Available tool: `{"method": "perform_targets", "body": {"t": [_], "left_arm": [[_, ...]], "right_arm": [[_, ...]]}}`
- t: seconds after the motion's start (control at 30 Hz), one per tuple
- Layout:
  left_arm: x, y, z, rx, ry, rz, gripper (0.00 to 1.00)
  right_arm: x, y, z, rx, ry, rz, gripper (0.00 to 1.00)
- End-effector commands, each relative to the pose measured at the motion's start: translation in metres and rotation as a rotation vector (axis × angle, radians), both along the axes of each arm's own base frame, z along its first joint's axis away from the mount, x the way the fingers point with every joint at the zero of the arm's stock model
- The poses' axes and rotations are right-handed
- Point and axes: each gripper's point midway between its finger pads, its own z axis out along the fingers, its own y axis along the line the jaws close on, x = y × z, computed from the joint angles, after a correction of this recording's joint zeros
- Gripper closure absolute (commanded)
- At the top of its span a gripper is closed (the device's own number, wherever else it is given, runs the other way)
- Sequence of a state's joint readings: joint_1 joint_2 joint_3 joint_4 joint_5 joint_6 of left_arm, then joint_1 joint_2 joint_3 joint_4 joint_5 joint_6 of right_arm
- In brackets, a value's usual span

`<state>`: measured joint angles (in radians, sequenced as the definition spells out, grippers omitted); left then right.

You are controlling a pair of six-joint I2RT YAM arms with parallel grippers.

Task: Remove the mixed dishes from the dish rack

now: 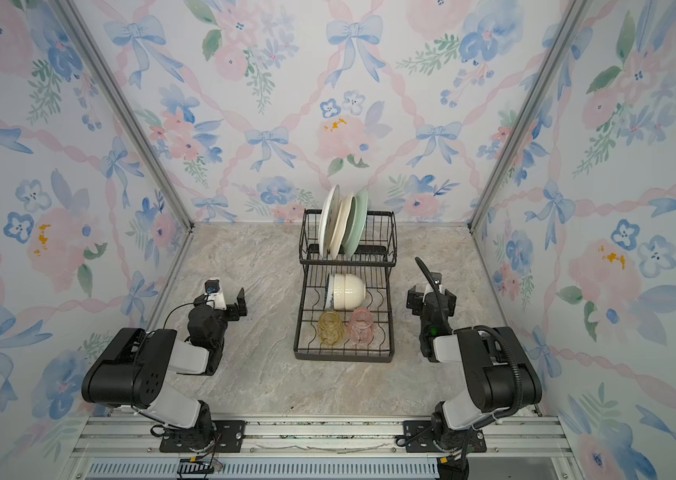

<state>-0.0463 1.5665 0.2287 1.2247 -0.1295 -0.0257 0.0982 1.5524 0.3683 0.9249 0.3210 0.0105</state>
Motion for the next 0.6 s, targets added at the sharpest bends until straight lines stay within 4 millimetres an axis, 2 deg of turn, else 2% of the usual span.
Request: {"method": "perform_targets", "body": {"t": [0.0,0.57], "left_arm": [[0.0021,-0.001,-0.0001,0.01,0.001,-0.009,0.02],[0.0037,-0.0003,0.0003,0.005,0.001,-0.015,0.02]], "right_arm": [[0.0037,-0.0013,0.0069,0.011,-0.031,-0.004,0.03],[0.0042,-0.002,0.0068,0.019,-0.028,-0.002,0.03]]}}
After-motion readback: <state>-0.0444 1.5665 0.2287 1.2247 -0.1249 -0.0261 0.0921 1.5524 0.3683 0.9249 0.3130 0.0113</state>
